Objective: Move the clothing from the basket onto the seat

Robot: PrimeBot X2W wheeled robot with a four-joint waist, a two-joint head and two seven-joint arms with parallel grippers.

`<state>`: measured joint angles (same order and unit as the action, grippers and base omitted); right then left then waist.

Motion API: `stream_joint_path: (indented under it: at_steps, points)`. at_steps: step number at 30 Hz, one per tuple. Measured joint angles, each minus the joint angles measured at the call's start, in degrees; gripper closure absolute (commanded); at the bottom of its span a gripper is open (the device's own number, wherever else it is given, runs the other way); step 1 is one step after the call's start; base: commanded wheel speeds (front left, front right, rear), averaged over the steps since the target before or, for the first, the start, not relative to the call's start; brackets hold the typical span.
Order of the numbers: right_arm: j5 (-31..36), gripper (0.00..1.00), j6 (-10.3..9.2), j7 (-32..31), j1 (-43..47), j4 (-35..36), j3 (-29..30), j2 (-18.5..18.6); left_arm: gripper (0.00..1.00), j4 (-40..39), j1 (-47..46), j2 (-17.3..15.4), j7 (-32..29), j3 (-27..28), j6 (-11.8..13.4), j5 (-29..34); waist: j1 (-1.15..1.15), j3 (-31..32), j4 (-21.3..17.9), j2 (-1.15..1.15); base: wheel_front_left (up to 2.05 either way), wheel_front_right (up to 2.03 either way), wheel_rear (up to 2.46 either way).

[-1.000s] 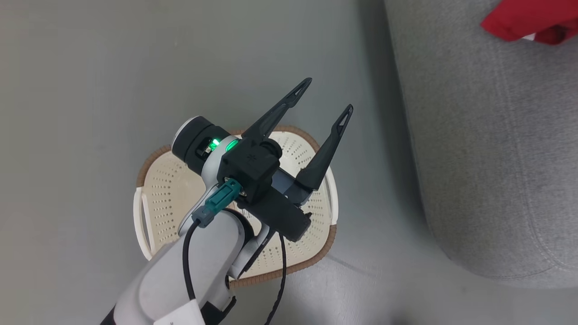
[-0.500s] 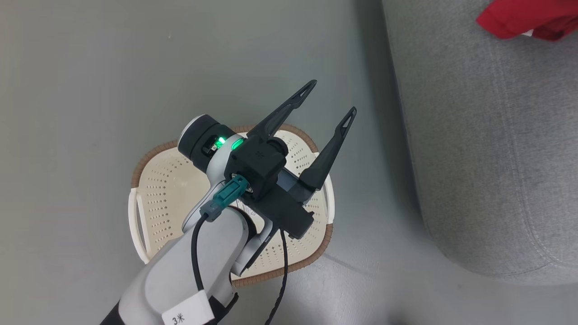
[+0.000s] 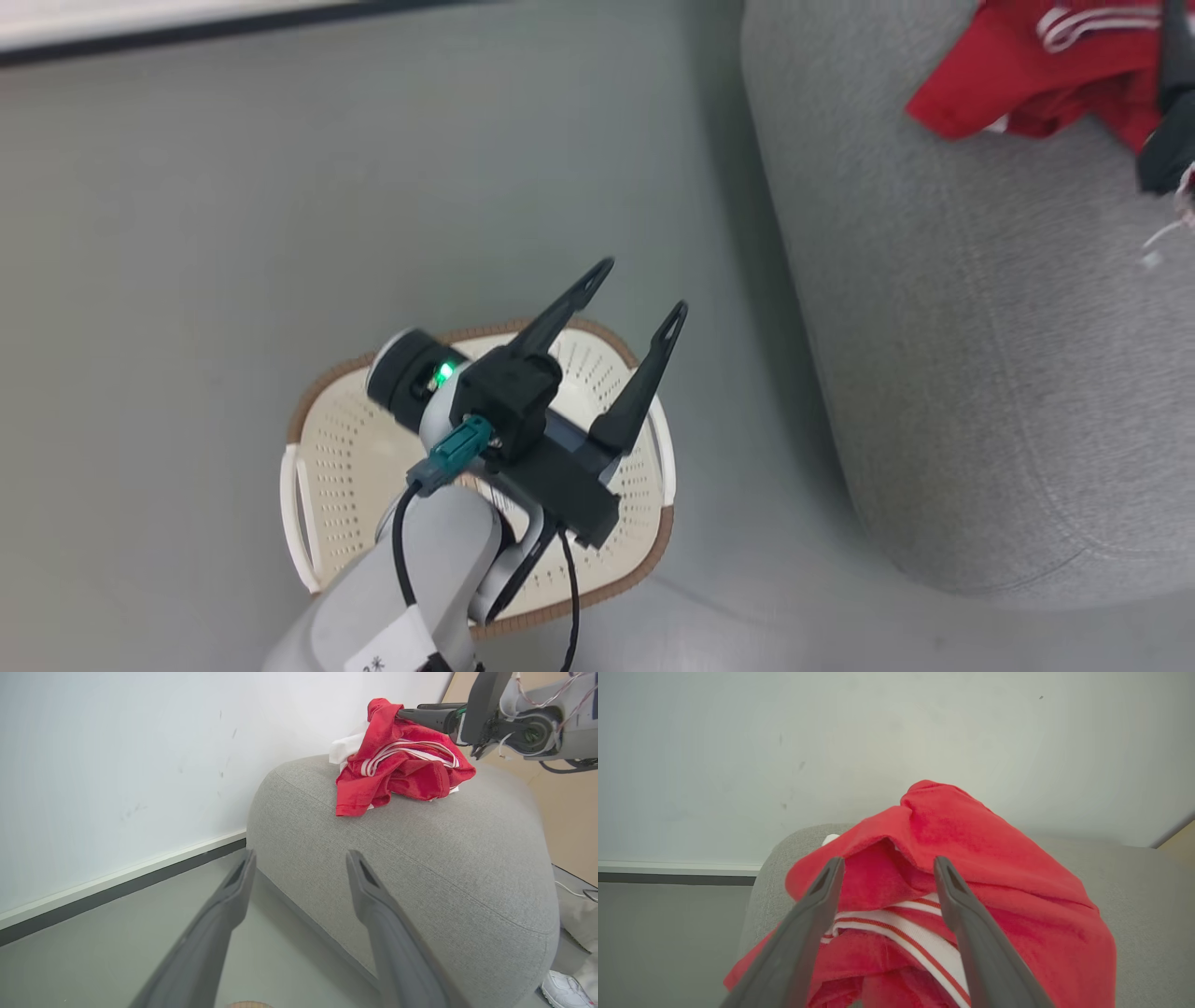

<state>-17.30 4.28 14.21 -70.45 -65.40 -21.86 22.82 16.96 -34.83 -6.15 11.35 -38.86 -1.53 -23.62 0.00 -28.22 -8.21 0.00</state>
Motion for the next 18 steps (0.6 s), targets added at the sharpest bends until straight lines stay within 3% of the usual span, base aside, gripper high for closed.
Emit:
stream_joint_path:
  at_steps: [10,18]
  points:
    - [0.0,0.00,1.37,0.1,4.6,1.5,-1.5,-2.1,0.00,3.3,3.0,0.8,1.5,1.5,0.1,-1.9,-0.01,7.2,-0.1,-0.01,0.00,0.00,0.00]
    - [-1.1,0.00,2.29,0.1,11.6,4.9,-1.1,-4.0,0.00,4.8,6.0,0.6,2.4,4.1,1.6,-3.0,-0.01,13.1,1.2,-0.01,0.00,0.00,0.00]
